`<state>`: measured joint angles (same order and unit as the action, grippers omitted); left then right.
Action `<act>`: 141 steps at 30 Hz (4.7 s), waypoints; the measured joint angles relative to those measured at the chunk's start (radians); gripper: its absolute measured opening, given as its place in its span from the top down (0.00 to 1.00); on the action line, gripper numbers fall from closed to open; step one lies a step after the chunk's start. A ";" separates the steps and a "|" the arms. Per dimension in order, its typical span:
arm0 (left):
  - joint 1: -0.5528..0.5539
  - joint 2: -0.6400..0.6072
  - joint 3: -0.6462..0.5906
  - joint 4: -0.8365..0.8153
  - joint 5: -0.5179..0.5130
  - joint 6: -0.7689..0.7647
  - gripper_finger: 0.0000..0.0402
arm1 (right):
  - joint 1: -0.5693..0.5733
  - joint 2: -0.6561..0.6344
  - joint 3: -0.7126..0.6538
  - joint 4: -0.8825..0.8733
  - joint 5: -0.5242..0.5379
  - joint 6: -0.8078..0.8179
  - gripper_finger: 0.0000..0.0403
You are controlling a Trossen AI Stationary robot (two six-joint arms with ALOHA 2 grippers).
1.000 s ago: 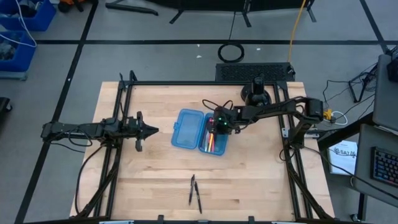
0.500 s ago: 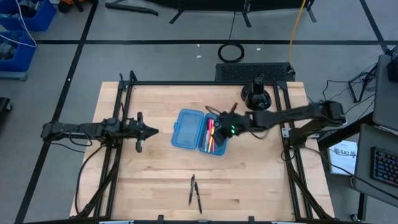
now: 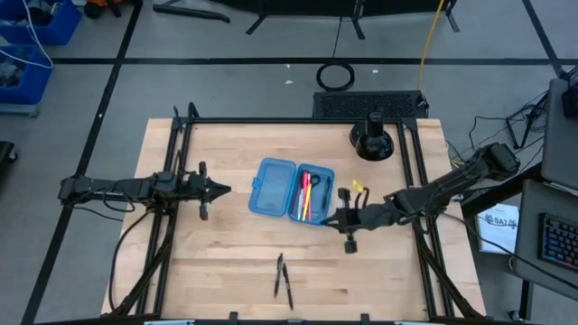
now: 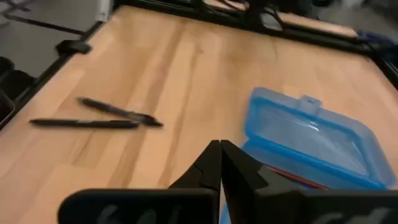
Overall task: Pick & place school supplies into a supply box
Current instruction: Put the transparent black pen into the supply box
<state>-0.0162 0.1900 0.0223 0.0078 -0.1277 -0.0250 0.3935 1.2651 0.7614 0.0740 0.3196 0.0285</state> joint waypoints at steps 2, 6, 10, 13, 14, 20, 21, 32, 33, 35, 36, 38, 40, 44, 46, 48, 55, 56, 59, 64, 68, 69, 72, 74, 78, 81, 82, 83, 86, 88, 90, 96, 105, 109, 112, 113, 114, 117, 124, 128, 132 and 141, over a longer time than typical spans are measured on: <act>0.000 0.005 0.000 0.007 -0.034 0.025 0.92 | 0.010 -0.004 -0.082 0.120 -0.008 -0.032 0.99; 0.000 0.008 -0.002 0.028 -0.088 0.030 0.92 | 0.021 -0.040 -0.244 0.331 0.002 -0.045 1.00; 0.000 0.008 -0.002 0.021 -0.089 0.095 0.92 | 0.010 -0.083 -0.424 0.653 0.054 -0.102 0.99; 0.000 0.008 -0.002 0.025 -0.086 0.094 0.92 | -0.021 -0.173 -0.530 0.786 0.097 -0.171 1.00; -0.001 0.008 -0.002 0.028 -0.075 0.094 0.92 | -0.037 -0.220 -0.556 0.790 0.100 -0.178 1.00; -0.034 0.008 0.018 0.037 -0.056 0.146 0.92 | -0.120 -0.607 -0.627 0.489 0.065 -0.113 1.00; -0.042 0.008 0.030 0.030 -0.067 0.161 0.92 | -0.131 -0.672 -0.627 0.416 0.019 -0.110 1.00; -0.096 -0.002 0.049 0.078 0.008 0.418 0.92 | -0.186 -1.139 -0.628 0.013 -0.171 -0.206 1.00; -0.096 -0.003 0.049 0.087 0.012 0.421 0.92 | -0.192 -1.162 -0.628 -0.011 -0.190 -0.220 1.00; -0.096 -0.003 0.049 0.103 0.013 0.422 0.92 | -0.205 -1.194 -0.628 -0.048 -0.214 -0.225 1.00; -0.096 -0.003 0.049 0.103 0.013 0.419 0.92 | -0.211 -1.205 -0.628 -0.064 -0.221 -0.225 1.00; -0.096 -0.003 0.049 0.100 -0.015 0.403 0.92 | -0.222 -1.223 -0.628 -0.095 -0.253 -0.218 1.00; -0.096 -0.003 0.049 0.099 -0.055 0.372 0.92 | -0.232 -1.233 -0.628 -0.126 -0.317 -0.209 1.00; -0.096 -0.002 0.049 0.128 -0.073 0.286 0.92 | -0.243 -1.242 -0.647 -0.131 -0.452 -0.249 1.00; -0.096 -0.002 0.050 0.186 -0.176 0.168 0.92 | -0.244 -1.242 -0.666 -0.091 -0.445 -0.273 1.00; -0.097 0.008 0.089 0.170 -0.307 0.078 0.92 | -0.245 -1.243 -0.676 -0.066 -0.401 -0.289 1.00; -0.222 0.287 0.379 0.033 -0.449 0.034 0.92 | -0.245 -1.242 -0.679 -0.056 -0.477 -0.260 1.00; -0.253 0.356 0.441 -0.011 -0.509 0.021 0.92 | -0.245 -1.242 -0.679 -0.055 -0.486 -0.262 1.00; -0.353 0.571 0.672 -0.245 -0.708 -0.063 0.92 | -0.245 -1.242 -0.678 -0.057 -0.478 -0.274 1.00; -0.503 0.931 1.151 -0.766 -0.840 -0.465 0.92 | -0.245 -1.242 -0.678 -0.075 -0.367 -0.294 1.00; -0.589 1.211 1.478 -1.075 -0.786 -0.803 0.92 | -0.245 -1.242 -0.678 -0.078 -0.372 -0.321 1.00; -0.601 1.274 1.545 -1.119 -0.761 -0.878 0.92 | -0.245 -1.242 -0.678 -0.074 -0.372 -0.322 1.00; -0.627 1.435 1.698 -1.203 -0.700 -1.061 0.92 | -0.245 -1.242 -0.680 -0.054 -0.373 -0.321 1.00; -0.637 1.527 1.769 -1.225 -0.686 -1.154 0.92 | -0.245 -1.242 -0.680 -0.037 -0.373 -0.314 1.00; -0.656 1.673 1.857 -1.234 -0.664 -1.324 0.92 | -0.245 -1.242 -0.680 -0.023 -0.374 -0.305 1.00; -0.672 1.771 1.883 -1.233 -0.620 -1.459 0.92 | -0.245 -1.241 -0.680 -0.008 -0.373 -0.276 1.00; -0.677 1.804 1.883 -1.233 -0.586 -1.504 0.92 | -0.245 -1.241 -0.680 0.003 -0.372 -0.261 1.00; -0.681 1.835 1.883 -1.233 -0.550 -1.550 0.92 | -0.245 -1.241 -0.680 0.019 -0.372 -0.243 1.00; -0.682 1.921 1.883 -1.233 -0.441 -1.648 0.92 | -0.245 -1.242 -0.680 0.045 -0.373 -0.198 1.00; -0.673 1.965 1.883 -1.217 -0.381 -1.667 0.92 | -0.245 -1.241 -0.680 0.046 -0.373 -0.195 1.00; -0.663 2.001 1.883 -1.185 -0.313 -1.640 0.91 | -0.245 -1.241 -0.680 0.048 -0.373 -0.198 1.00; -0.629 2.064 1.883 -1.098 -0.175 -1.664 0.78 | -0.245 -1.241 -0.680 0.050 -0.372 -0.231 1.00; -0.568 2.058 1.883 -1.082 -0.036 -1.640 0.53 | -0.245 -1.241 -0.680 0.079 -0.369 -0.254 1.00; -0.550 2.069 1.883 -1.083 0.046 -1.635 0.51 | -0.245 -1.241 -0.680 0.079 -0.369 -0.269 1.00; -0.543 2.068 1.883 -1.080 0.041 -1.636 0.51 | -0.245 -1.241 -0.680 0.079 -0.368 -0.269 1.00; -0.543 2.068 1.883 -1.079 0.041 -1.635 0.51 | -0.245 -1.241 -0.680 0.079 -0.368 -0.269 1.00; -0.543 2.068 1.883 -1.079 0.042 -1.635 0.51 | -0.245 -1.241 -0.680 0.079 -0.368 -0.269 1.00; -0.545 2.079 1.883 -1.074 0.053 -1.637 0.51 | -0.245 -1.241 -0.680 0.079 -0.368 -0.269 1.00; -0.554 2.146 1.882 -1.050 0.084 -1.633 0.51 | -0.244 -1.240 -0.680 0.076 -0.365 -0.269 1.00; -0.556 2.184 1.889 -1.049 0.095 -1.624 0.51 | -0.244 -1.239 -0.680 0.078 -0.364 -0.257 1.00; -0.556 2.211 1.891 -1.075 0.121 -1.619 0.51 | -0.244 -1.239 -0.680 0.080 -0.362 -0.255 1.00; -0.556 2.223 1.894 -1.139 0.135 -1.619 0.66 | -0.244 -1.239 -0.680 0.080 -0.289 -0.253 1.00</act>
<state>-0.5723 2.4130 1.9160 -1.1309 0.0074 -1.6441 0.1493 0.0257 0.0818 0.1535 0.0304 -0.2242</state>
